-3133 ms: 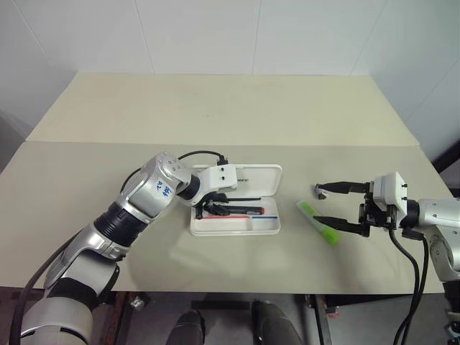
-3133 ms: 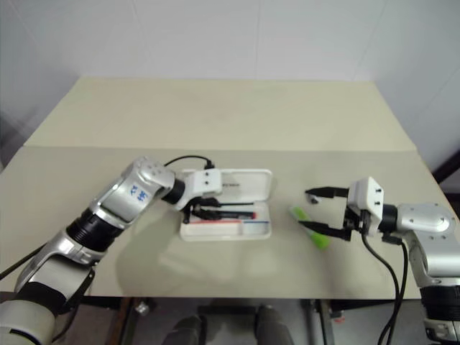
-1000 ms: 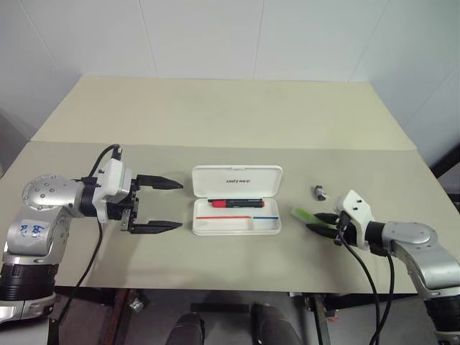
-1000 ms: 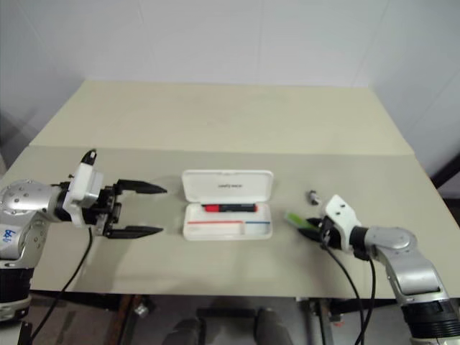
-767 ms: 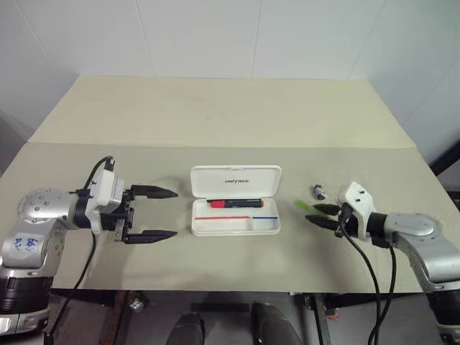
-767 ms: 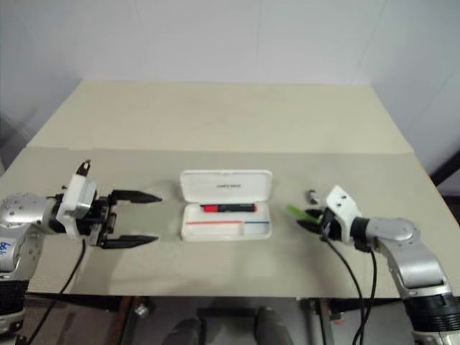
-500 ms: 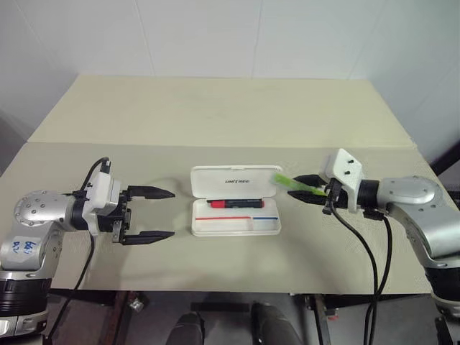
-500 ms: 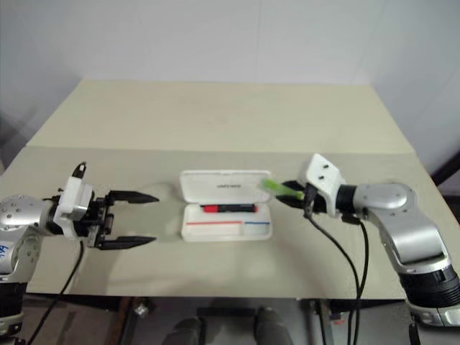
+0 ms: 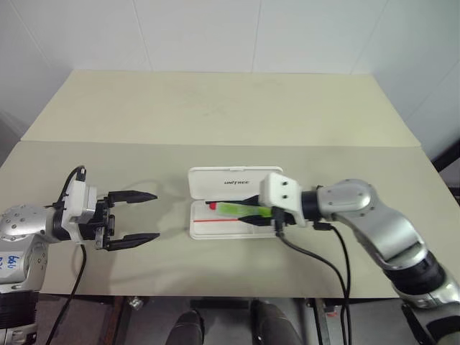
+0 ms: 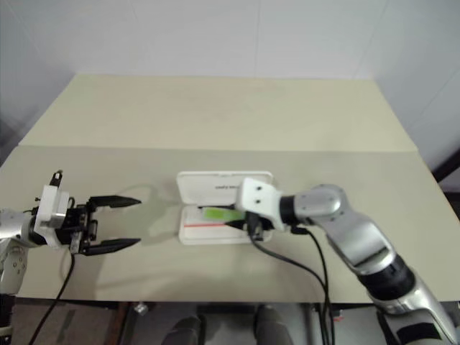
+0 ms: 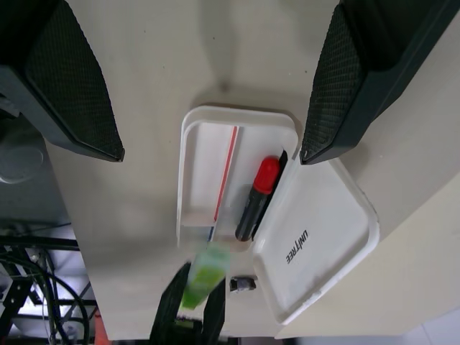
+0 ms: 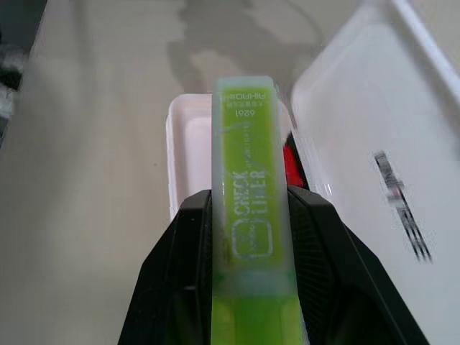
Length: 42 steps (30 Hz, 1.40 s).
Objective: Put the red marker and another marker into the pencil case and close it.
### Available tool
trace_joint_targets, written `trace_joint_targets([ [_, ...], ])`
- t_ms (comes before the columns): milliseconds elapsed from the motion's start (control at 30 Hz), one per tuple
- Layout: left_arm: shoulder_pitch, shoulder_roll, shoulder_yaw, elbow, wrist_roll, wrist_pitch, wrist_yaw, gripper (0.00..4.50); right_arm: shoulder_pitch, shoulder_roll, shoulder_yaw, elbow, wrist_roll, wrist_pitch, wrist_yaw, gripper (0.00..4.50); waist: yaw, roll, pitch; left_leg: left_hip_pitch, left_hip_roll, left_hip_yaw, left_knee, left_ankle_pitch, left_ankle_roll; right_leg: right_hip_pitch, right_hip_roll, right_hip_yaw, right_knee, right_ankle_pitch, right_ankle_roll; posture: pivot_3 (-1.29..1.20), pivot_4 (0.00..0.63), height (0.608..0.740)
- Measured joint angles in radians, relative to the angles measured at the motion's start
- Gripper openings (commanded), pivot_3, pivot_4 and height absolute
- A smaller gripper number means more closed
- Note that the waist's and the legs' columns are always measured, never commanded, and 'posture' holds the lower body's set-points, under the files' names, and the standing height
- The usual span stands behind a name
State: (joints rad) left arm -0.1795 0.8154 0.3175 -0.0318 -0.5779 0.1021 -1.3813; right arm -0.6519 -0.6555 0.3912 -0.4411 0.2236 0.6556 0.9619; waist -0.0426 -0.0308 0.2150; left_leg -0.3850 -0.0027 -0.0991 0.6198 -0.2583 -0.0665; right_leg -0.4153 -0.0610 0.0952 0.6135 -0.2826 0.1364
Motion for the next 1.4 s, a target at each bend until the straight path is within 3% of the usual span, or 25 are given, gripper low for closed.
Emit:
trace_joint_targets([
  [133, 0.029, -0.004, 0.022, -0.036, -0.033, 0.008, 0.006, 4.17, -0.042, 0.073, 0.081, 0.029, -0.049, 0.001, -0.021, 1.86, -0.001, 0.000, 0.000, -0.002, 0.000, -0.001, 0.000, 0.000, 0.000, -0.001, 0.000, -0.001, -0.001, 0.000, 0.000, 0.00, 0.150, 0.740],
  [367, 0.108, -0.004, 0.069, -0.070, -0.058, 0.008, 0.012, 4.17, -0.060, 0.077, 0.111, 0.084, -0.086, -0.024, 0.014, 1.86, -0.001, 0.000, 0.000, -0.002, 0.000, -0.001, 0.000, 0.000, 0.000, -0.001, 0.000, -0.001, -0.001, 0.000, 0.000, 0.00, 0.150, 0.740],
  [933, 0.131, -0.003, 0.077, -0.113, -0.061, 0.018, 0.060, 4.17, -0.101, 0.177, 0.136, 0.254, -0.108, -0.101, 0.098, 1.86, -0.013, 0.000, 0.000, -0.001, 0.000, -0.001, 0.001, 0.000, 0.000, -0.001, 0.000, -0.001, 0.002, 0.000, 0.000, 0.00, 0.150, 0.740],
  [1400, 0.152, -0.003, 0.095, -0.123, -0.061, 0.018, 0.077, 4.17, -0.109, 0.181, 0.150, 0.286, -0.110, -0.084, 0.136, 1.86, -0.014, 0.000, 0.000, -0.001, 0.000, -0.001, 0.002, 0.000, 0.000, -0.001, 0.000, -0.001, 0.003, 0.000, 0.000, 0.00, 0.150, 0.740],
])
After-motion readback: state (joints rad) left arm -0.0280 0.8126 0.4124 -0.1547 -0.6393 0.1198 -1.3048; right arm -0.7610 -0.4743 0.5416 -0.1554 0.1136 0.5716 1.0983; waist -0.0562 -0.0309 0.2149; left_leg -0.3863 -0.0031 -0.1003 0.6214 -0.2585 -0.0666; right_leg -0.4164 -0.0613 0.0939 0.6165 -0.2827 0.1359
